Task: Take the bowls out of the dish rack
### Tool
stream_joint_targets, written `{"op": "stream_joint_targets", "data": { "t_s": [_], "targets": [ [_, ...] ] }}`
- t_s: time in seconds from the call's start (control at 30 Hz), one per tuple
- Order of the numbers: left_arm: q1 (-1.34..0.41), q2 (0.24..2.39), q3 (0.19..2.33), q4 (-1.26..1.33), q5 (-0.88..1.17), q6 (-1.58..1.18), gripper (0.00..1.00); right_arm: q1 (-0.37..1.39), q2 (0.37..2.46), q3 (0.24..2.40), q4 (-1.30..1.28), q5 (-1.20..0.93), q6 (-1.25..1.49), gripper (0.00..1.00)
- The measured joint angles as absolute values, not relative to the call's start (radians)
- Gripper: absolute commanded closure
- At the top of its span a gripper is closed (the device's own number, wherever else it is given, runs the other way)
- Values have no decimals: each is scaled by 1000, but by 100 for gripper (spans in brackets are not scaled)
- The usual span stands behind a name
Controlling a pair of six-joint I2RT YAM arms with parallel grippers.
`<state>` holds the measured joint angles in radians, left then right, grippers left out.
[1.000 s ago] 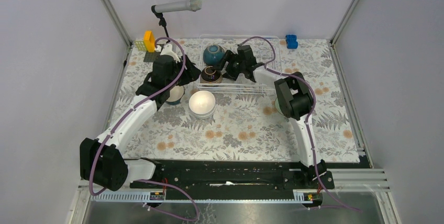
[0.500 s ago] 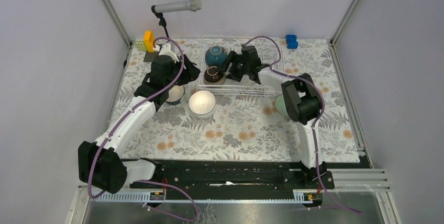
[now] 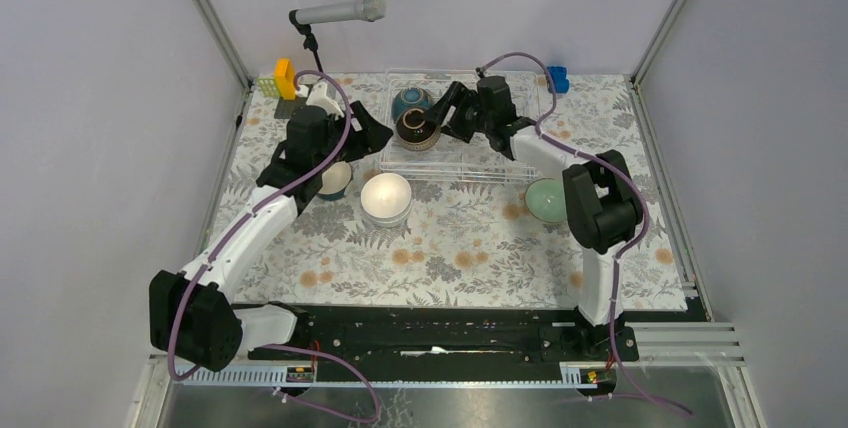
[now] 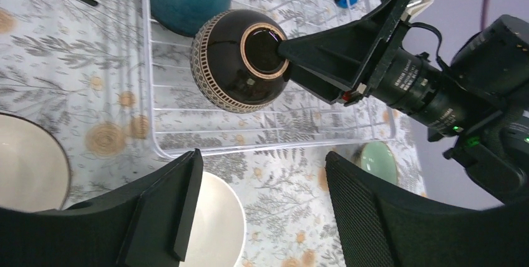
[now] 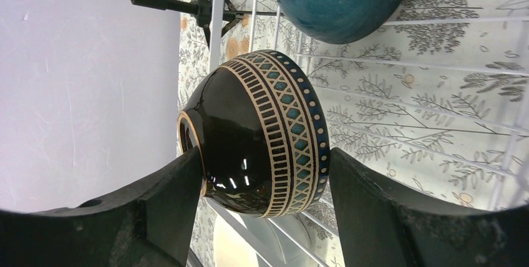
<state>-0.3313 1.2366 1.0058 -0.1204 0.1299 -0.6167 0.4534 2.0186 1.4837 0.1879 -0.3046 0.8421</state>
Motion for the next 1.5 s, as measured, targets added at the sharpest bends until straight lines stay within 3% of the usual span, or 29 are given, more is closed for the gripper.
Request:
{"op": "stream_joint_targets", "data": {
  "t_s": [0.13, 0.6, 1.03, 1.5],
  "targets": [
    [-327, 1237, 973, -63, 209, -641, 1, 411, 1993, 1427, 224, -360, 862, 50],
    [-319, 1277, 958, 232, 448, -804, 2, 275, 1918, 1273, 596, -675, 1155, 53],
    [-319, 1331, 958, 443, 574, -977, 11, 280, 1861, 1227, 982, -834, 1431, 54],
    [-319, 1402, 960, 664, 666, -1102, 39, 282, 1860, 1225, 1139, -899, 1569, 55]
  ]
}}
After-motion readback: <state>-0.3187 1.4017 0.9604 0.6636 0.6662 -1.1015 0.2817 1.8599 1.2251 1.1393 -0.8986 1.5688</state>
